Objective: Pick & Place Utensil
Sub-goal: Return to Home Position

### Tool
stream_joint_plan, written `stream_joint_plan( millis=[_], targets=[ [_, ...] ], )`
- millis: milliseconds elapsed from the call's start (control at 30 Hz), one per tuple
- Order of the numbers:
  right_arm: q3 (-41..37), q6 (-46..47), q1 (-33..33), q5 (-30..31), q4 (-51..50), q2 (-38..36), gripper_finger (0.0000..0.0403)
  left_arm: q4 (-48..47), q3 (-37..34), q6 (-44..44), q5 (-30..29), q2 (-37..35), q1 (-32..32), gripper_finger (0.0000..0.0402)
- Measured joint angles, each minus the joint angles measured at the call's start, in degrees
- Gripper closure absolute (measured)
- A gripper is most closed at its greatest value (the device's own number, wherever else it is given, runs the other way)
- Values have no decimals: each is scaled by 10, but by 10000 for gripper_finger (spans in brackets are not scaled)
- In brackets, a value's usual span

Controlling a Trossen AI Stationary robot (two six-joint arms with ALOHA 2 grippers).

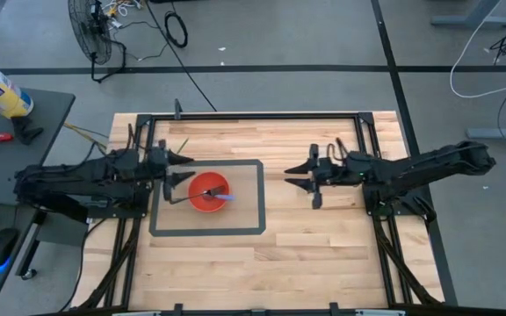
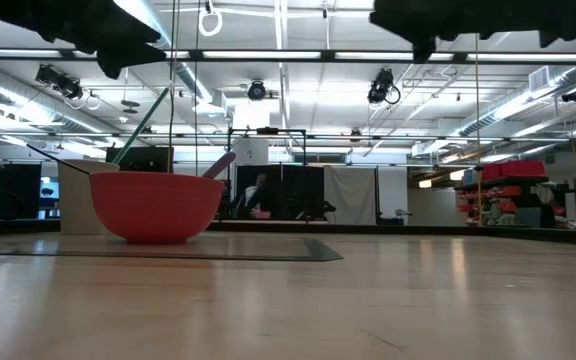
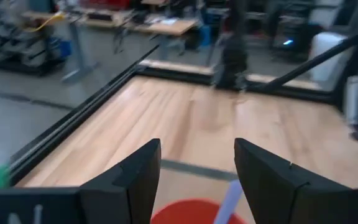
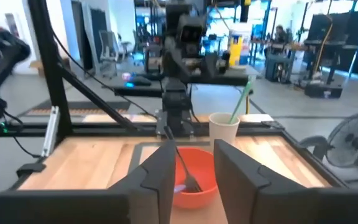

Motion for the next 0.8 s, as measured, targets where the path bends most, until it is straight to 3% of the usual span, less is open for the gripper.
stream_joint_plan(
  millis=[167,367,800],
  targets=[
    [-53,-7,2,4,3,-90,305,94,-51,4,48,-1,-1,193],
    [-112,-18,18,39,4,-187,328,180,-110,16,61,-9,-17,193],
    [-211,-14,59,77,-1,-354,367,121,-124,44,68,-157,-48,194]
  ],
)
